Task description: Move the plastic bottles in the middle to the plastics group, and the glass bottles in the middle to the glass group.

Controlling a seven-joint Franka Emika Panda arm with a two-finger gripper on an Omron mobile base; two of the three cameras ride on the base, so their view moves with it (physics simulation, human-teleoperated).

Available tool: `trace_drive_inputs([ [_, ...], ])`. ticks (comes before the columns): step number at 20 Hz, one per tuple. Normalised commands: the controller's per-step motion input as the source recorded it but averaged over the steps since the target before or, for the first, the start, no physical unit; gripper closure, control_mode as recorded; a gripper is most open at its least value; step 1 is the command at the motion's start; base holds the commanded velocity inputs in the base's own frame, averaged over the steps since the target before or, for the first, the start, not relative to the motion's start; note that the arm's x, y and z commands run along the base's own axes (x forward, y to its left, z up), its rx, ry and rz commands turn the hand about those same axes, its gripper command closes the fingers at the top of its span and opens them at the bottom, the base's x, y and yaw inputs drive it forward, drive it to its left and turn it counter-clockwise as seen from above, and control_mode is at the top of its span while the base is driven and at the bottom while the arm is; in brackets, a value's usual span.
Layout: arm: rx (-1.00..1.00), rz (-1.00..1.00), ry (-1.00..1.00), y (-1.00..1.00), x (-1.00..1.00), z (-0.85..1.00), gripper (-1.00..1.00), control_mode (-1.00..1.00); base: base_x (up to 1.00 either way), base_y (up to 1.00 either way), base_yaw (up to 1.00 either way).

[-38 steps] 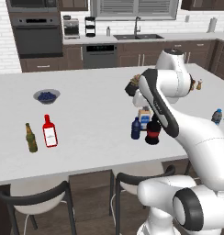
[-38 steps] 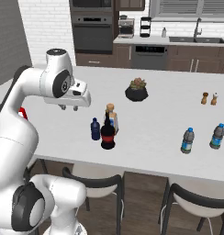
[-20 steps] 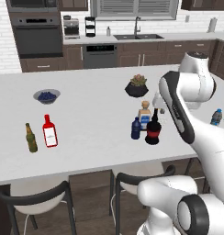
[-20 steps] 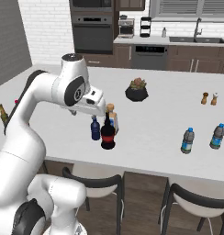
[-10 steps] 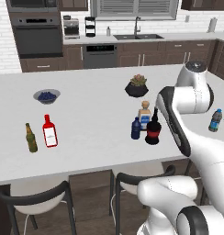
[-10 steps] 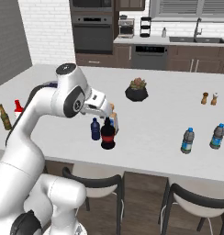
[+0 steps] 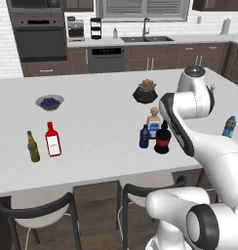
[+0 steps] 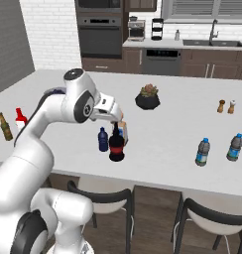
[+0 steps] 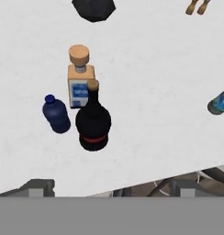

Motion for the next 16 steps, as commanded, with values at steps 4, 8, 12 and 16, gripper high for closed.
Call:
trace_drive_inputs([
  [4,0.0,0.07,0.0,0.0,0.06,-0.31,-1.0,-1.0,0.0,0.0,0.0],
  [8,0.0,0.11,0.0,0.0,0.15,-0.3,-1.0,-1.0,0.0,0.0,0.0],
  [12,0.0,0.14,0.0,0.0,0.24,-0.22,-1.0,-1.0,0.0,0.0,0.0],
  [16,0.0,0.15,0.0,0.0,0.38,-0.11,-1.0,-1.0,0.0,0.0,0.0],
])
